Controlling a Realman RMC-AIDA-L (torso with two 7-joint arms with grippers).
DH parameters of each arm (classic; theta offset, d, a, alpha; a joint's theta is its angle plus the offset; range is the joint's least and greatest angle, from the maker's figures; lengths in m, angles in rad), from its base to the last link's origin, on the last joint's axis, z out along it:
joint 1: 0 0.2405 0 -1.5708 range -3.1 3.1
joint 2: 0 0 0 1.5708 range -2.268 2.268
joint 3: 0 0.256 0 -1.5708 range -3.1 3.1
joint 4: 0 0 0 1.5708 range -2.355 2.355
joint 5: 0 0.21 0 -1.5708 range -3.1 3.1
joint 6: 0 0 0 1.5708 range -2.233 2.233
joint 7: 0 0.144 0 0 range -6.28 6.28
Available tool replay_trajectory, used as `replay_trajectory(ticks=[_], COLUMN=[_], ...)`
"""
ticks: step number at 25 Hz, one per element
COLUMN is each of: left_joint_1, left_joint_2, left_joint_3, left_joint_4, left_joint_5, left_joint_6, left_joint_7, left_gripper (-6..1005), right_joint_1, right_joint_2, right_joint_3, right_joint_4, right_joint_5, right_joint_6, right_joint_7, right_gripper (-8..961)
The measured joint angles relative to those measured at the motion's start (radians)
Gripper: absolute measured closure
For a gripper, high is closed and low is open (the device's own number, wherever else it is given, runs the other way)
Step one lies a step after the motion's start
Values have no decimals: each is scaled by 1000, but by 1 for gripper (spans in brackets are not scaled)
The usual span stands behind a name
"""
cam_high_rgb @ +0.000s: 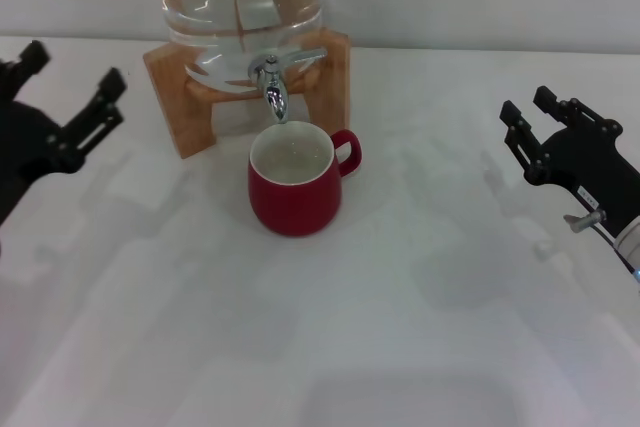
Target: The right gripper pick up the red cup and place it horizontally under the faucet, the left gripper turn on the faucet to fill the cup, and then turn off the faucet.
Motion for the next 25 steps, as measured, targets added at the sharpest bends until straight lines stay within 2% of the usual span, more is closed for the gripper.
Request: replay_trajectory(ticks=[11,18,25], left_joint_1=[-15,-25,-105], left_joint_2=[0,1,0], left_joint_3=[-2,-10,-18], left_joint_4=[-173,-193,-291], left_joint_5=[-306,-334,-337], left_joint_6=[-59,-59,-59], left_joint_7=[194,218,221], left_gripper=[124,125,124], right_joint_1=[20,12,3], right_joint_2=[-1,-4,-4], right_joint_3=[8,9,13], right_joint_4=[-4,-18,-28], right_joint_5=[7,31,45], right_joint_6=[26,33,37], right_joint_7=[0,0,0], right_gripper=[521,519,512])
